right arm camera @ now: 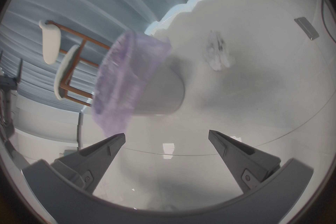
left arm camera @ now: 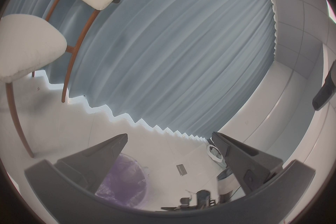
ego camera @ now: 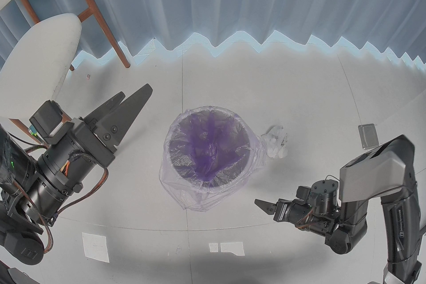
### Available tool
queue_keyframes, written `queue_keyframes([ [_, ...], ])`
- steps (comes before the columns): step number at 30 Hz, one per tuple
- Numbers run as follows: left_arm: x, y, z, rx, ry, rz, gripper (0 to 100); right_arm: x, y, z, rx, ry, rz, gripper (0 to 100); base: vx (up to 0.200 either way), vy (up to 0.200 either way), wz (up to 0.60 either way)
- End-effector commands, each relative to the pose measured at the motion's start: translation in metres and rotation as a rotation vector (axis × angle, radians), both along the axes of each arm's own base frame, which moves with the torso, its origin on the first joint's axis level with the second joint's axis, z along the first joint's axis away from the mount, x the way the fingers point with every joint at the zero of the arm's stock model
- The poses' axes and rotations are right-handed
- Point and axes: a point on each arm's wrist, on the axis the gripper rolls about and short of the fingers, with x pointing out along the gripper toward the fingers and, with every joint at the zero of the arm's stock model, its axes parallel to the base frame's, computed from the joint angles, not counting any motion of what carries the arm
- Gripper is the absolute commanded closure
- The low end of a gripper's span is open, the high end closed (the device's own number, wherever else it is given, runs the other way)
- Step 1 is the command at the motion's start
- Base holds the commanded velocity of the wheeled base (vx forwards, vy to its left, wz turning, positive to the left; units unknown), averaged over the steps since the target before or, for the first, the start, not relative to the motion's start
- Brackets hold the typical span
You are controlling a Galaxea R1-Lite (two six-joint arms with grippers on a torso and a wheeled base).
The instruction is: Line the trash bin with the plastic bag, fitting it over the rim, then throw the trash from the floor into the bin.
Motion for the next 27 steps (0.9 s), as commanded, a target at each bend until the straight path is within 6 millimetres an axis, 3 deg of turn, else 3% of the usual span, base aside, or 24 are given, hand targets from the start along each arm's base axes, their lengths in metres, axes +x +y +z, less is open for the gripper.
queue_keyframes([
  [1, -0.003, 0.000, -0.005, 0.064, -0.025, 0.015, 0, -0.034, 0.005, 0.076, 0.103, -0.131, 0.041, 0, 0.000, 0.000, 0.00],
  [2, -0.004, -0.002, -0.006, 0.070, -0.024, 0.008, 0, -0.035, 0.009, 0.086, 0.126, -0.159, 0.053, 0, 0.000, 0.000, 0.00],
  [6, -0.005, -0.003, -0.006, 0.069, -0.026, 0.002, 0, -0.027, 0.019, 0.087, 0.139, -0.186, 0.073, 0, 0.000, 0.000, 0.00],
  [15, -0.005, -0.003, -0.007, 0.071, -0.021, 0.003, 0, 0.012, 0.036, 0.055, 0.132, -0.198, 0.056, 0, 0.000, 0.000, 0.00],
  [27, -0.005, -0.003, -0.011, 0.082, -0.007, 0.001, 0, 0.028, 0.044, 0.035, 0.126, -0.200, 0.058, 0, 0.000, 0.000, 0.00],
])
